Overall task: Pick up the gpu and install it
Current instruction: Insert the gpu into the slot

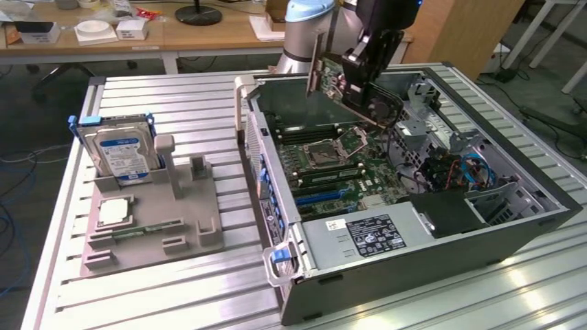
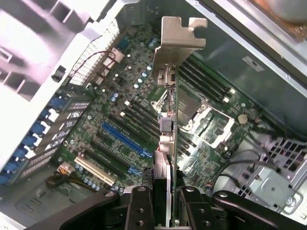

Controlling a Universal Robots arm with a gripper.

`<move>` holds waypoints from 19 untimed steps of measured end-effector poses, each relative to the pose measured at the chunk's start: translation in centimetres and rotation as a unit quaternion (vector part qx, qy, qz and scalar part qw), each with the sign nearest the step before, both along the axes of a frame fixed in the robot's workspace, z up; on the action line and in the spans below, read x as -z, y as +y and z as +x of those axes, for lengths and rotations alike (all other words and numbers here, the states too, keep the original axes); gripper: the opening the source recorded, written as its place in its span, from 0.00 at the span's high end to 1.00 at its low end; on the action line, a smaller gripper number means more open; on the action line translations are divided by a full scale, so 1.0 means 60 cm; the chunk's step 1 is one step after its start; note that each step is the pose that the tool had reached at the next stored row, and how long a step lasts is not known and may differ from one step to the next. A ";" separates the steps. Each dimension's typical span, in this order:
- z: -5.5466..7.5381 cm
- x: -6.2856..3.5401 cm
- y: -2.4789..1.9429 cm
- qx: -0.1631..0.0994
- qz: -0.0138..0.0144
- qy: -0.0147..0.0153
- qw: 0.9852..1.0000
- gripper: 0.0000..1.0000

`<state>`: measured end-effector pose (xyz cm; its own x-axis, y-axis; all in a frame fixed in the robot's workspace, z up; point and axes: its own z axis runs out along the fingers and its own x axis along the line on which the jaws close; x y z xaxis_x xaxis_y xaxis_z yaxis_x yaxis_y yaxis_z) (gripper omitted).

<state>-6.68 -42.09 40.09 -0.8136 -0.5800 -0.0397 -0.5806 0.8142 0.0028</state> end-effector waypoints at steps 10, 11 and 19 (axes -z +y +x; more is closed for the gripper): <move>0.000 0.000 -0.0001 -0.023 0.000 0.000 1.000 0.73; 0.000 0.000 -0.0001 -0.023 0.000 0.000 1.000 0.73; 0.000 0.000 -0.0002 -0.023 -0.001 0.000 1.000 0.73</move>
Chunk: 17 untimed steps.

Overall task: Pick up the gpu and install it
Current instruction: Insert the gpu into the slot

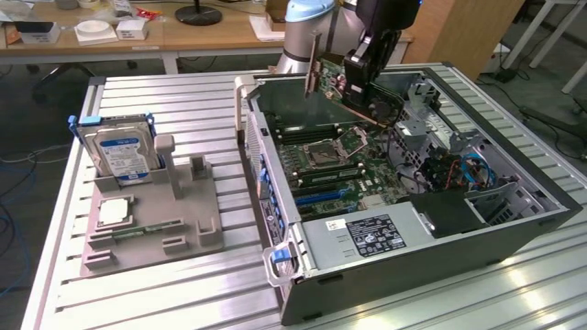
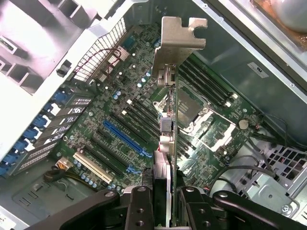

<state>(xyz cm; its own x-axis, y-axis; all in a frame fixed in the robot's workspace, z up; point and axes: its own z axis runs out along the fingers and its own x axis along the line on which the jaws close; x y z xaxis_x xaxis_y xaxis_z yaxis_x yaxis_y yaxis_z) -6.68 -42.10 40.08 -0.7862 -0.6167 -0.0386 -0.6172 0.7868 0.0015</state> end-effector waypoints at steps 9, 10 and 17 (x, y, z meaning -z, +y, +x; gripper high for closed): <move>0.000 0.001 0.0001 -0.043 0.000 0.001 0.999 0.73; 0.000 0.001 0.0001 -0.045 0.000 0.002 0.999 0.73; 0.001 0.004 0.0001 -0.080 0.000 0.003 0.997 0.73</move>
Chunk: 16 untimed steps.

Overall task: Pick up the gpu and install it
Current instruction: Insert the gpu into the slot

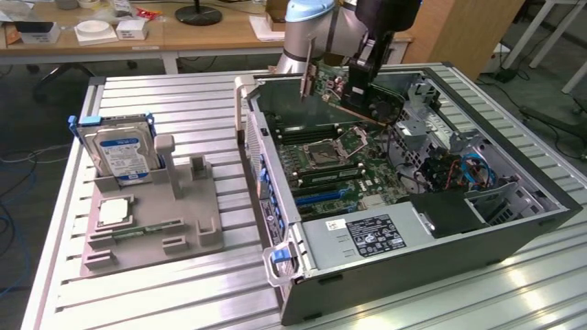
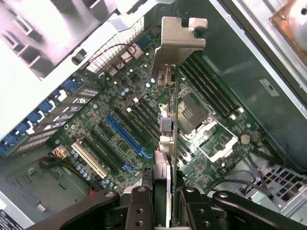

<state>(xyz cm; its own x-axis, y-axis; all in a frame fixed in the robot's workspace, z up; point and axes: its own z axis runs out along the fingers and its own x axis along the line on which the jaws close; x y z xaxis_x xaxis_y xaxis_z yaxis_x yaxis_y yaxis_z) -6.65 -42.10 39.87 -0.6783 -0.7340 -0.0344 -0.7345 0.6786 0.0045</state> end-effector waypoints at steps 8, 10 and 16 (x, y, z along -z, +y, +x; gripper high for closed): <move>0.000 0.003 0.0000 -0.064 0.000 0.002 0.998 0.73; 0.000 0.003 0.0000 -0.079 0.000 0.002 0.997 0.73; 0.000 0.005 0.0000 -0.116 -0.001 0.003 0.993 0.73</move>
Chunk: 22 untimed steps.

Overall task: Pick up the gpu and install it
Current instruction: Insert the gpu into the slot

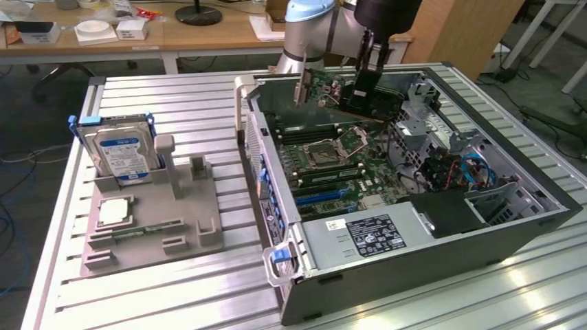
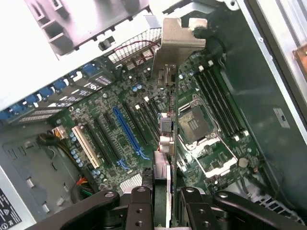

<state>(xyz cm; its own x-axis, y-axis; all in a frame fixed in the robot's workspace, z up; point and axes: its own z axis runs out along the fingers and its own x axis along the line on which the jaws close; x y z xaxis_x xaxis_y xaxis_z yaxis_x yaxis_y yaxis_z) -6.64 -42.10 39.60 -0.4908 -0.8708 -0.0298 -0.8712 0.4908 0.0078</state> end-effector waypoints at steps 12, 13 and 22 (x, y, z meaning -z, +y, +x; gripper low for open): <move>0.000 0.001 0.0000 -0.065 -0.002 0.002 0.998 0.73; 0.000 0.001 0.0000 -0.071 -0.002 0.002 0.997 0.73; 0.000 0.002 0.0000 -0.108 -0.003 0.002 0.994 0.73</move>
<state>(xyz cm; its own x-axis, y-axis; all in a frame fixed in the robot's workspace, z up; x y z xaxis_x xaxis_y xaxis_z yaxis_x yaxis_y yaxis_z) -6.64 -42.10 39.49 -0.2917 -0.9563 -0.0219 -0.9565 0.2916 0.0091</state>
